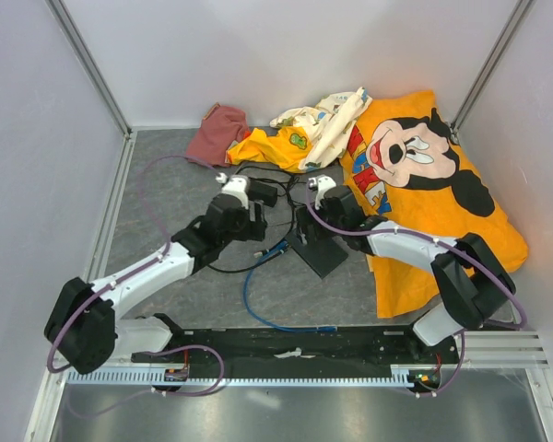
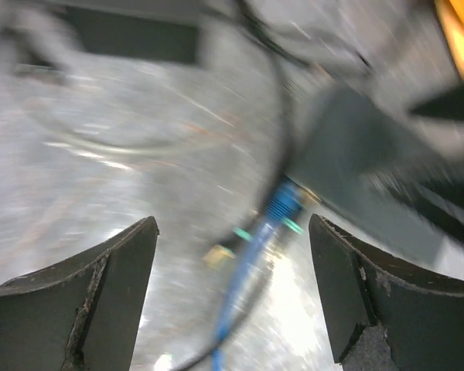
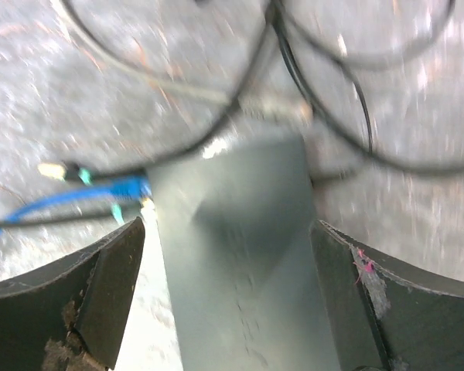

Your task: Insert the plug into the switch port

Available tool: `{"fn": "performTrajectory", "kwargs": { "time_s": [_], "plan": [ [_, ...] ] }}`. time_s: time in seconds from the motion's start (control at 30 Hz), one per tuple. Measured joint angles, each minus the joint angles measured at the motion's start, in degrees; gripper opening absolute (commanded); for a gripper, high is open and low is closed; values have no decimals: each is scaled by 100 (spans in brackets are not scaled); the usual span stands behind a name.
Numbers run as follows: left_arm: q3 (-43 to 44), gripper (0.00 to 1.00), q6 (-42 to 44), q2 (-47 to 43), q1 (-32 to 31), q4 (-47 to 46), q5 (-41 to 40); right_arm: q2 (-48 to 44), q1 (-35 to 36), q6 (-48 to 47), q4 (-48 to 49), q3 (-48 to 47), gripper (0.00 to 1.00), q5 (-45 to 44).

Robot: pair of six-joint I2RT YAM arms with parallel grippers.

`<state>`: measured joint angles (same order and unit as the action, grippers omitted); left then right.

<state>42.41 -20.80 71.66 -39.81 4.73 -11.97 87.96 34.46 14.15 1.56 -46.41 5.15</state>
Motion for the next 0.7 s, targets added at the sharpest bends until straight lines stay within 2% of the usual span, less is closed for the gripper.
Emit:
{"fn": "performTrajectory", "kwargs": {
  "time_s": [0.1,0.2,0.5,0.7],
  "plan": [
    [42,84,-234,-138,511,133,-168,275,238,-179,55,-422,96,-271],
    [133,84,-396,-44,719,293,-219,686,424,-256,90,-767,96,-570],
    [723,84,-516,243,787,1043,-264,1447,837,-96,-11,-1224,98,-1722],
    [1082,84,-411,-306,787,1663,-297,1550,1021,31,-306,-1305,98,-2616]
  ]
}}
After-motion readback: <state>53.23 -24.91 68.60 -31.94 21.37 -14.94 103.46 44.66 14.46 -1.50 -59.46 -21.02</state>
